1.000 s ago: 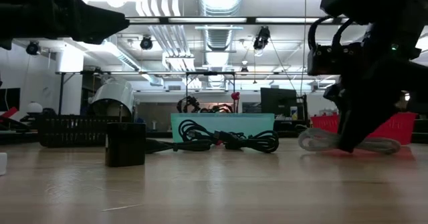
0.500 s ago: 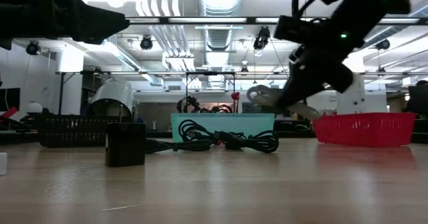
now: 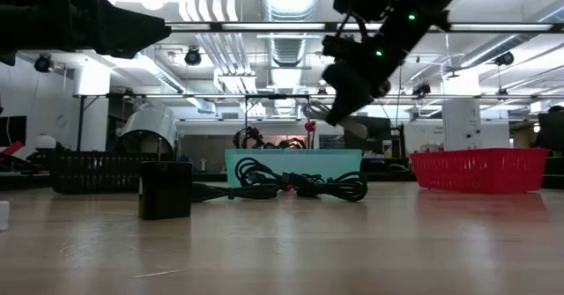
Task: Pick and place items into bin
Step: Put the white charger cable into the blue bin
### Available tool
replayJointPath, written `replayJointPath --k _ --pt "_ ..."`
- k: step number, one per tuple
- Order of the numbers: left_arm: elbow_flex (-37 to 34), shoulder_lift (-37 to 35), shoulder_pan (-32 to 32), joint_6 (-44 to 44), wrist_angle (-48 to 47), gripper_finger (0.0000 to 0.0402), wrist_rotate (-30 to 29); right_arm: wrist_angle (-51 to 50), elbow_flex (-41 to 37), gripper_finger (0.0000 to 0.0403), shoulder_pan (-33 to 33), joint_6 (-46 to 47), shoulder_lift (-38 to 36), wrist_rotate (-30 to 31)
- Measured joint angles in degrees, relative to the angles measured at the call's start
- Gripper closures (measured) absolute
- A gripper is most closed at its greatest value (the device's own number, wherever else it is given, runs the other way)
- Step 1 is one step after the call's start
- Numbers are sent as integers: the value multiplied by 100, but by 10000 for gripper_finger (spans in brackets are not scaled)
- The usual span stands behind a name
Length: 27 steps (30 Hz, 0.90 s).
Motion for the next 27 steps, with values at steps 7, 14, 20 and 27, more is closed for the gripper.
replayJointPath --k 7,14,20,27 --pt "0 11 0 0 -2 214 0 73 503 375 -863 -299 11 -368" --pt "0 11 0 0 0 214 -2 864 341 374 -1772 -202 17 -1847" --pt "0 11 0 0 -1 214 -10 857 149 374 -2215 74 133 -2273" --pt "0 9 2 4 -2 214 -16 991 218 373 -2260 40 638 -2298"
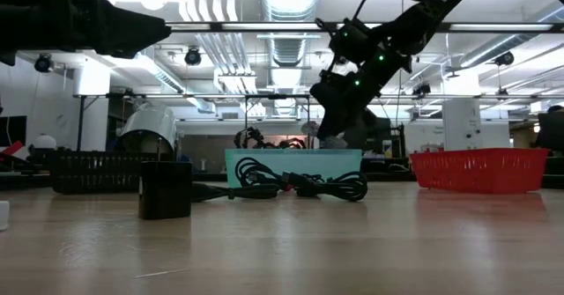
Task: Pick and place items into bin
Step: Put the white charger cable into the blue bin, then put the top black charger cable into the blue bin
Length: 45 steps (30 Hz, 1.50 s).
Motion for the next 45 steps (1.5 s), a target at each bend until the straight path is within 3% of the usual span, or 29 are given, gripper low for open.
replayJointPath --k 15,18,20,26,28,32,35,39,45 --pt "-2 37 -2 -2 3 214 0 -9 99 283 0 -266 4 68" --pt "0 39 -2 -2 0 214 0 13 99 275 22 -412 -28 -201" --pt "0 39 0 -2 2 214 -2 129 99 272 63 -700 -48 -795" --pt "0 54 -2 -2 2 214 0 487 99 271 413 -2407 -61 -4698" --pt "0 65 -1 -2 1 214 0 552 99 271 609 -2915 -68 -5332" --pt "0 67 0 -2 2 214 -1 560 99 273 1104 -3942 -36 -4772" --pt "0 66 0 -2 2 214 -2 581 97 273 1466 -4522 6 -3833" --pt "0 66 -2 -2 2 214 -1 734 97 257 1796 -4584 6 -2586" --pt "0 66 0 -2 1 214 0 819 100 204 1963 -4497 87 -2455"
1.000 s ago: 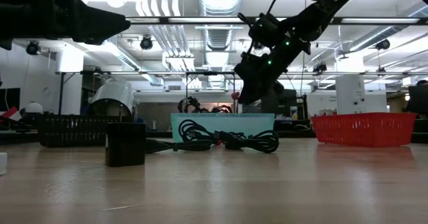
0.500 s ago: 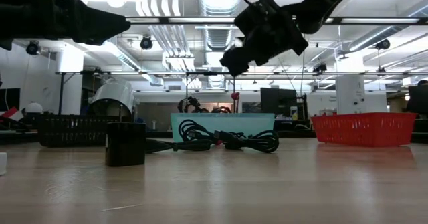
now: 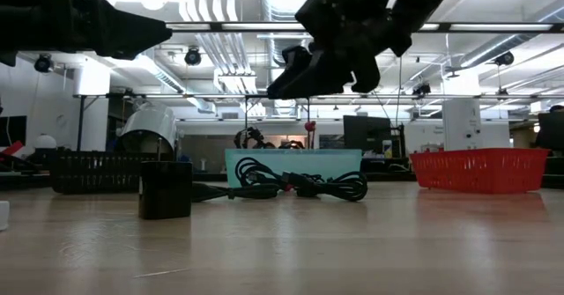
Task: Pick and place items into bin
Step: Put the top black charger cable into the blue bin
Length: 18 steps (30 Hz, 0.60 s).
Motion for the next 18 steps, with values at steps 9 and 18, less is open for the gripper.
replayJointPath --k 9,18 --pt "0 10 0 7 3 214 -1 377 -4 152 76 70 599 -4" --pt "0 10 0 9 0 214 -1 796 88 165 78 -332 1159 499"
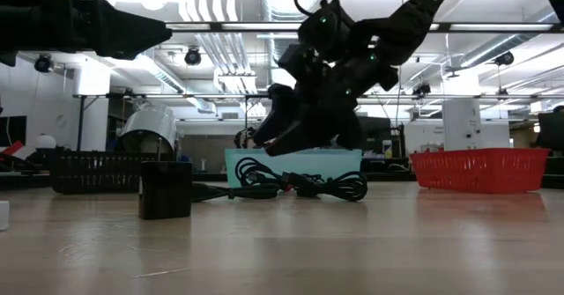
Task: Pick and place items into bin
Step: Put the top black charger cable into the blue bin
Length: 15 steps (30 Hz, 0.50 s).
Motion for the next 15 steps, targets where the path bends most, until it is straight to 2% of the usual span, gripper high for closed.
replayJointPath --k 9,15 --pt "0 -6 0 1 3 214 0 -107 447 170 0 -243 596 141" --pt "0 -6 0 0 -2 214 -1 -1084 929 185 -2 -229 679 441"
